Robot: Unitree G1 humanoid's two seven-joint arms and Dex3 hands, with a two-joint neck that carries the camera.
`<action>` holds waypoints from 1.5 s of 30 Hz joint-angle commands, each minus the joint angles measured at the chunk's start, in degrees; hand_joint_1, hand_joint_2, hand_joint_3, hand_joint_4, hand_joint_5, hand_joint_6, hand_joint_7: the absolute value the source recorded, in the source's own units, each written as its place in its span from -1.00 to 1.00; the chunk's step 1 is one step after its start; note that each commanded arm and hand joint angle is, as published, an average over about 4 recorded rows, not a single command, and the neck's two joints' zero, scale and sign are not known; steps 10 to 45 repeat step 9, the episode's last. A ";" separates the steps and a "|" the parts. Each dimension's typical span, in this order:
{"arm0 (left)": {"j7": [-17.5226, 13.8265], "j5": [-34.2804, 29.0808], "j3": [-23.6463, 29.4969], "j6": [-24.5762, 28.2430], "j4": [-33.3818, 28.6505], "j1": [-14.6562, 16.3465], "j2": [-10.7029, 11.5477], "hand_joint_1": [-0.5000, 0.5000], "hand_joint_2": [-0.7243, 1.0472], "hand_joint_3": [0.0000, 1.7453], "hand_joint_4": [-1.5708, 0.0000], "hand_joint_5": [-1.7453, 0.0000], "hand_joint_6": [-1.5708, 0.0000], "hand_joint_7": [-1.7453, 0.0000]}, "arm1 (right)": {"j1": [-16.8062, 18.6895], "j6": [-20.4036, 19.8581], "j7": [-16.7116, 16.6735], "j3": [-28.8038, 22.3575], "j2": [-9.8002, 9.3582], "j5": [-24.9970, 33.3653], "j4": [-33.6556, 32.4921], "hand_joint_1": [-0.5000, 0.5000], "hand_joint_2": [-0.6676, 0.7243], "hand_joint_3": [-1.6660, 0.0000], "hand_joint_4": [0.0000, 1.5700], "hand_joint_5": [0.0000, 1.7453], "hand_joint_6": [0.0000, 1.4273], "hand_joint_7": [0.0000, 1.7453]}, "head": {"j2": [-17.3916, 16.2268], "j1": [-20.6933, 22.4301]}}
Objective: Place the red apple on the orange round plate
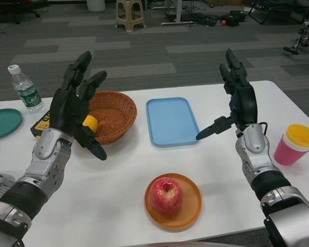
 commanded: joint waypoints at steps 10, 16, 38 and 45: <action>0.79 1.42 3.50 -0.76 -3.47 2.63 -1.50 -0.96 -0.90 -0.93 1.00 0.18 1.00 0.68 | 1.96 0.29 0.22 -0.73 -0.34 0.37 -3.05 -0.92 0.27 1.00 -1.00 -1.00 -1.00 -1.00 | 1.20 0.82; 0.79 1.42 3.50 -0.76 -3.47 2.63 -1.50 -0.96 -0.90 -0.93 1.00 0.18 1.00 0.68 | 1.96 0.29 0.22 -0.73 -0.34 0.37 -3.05 -0.92 0.27 1.00 -1.00 -1.00 -1.00 -1.00 | 1.20 0.82; 0.79 1.42 3.50 -0.76 -3.47 2.63 -1.50 -0.96 -0.90 -0.93 1.00 0.18 1.00 0.68 | 1.96 0.29 0.22 -0.73 -0.34 0.37 -3.05 -0.92 0.27 1.00 -1.00 -1.00 -1.00 -1.00 | 1.20 0.82; 0.79 1.42 3.50 -0.76 -3.47 2.63 -1.50 -0.96 -0.90 -0.93 1.00 0.18 1.00 0.68 | 1.96 0.29 0.22 -0.73 -0.34 0.37 -3.05 -0.92 0.27 1.00 -1.00 -1.00 -1.00 -1.00 | 1.20 0.82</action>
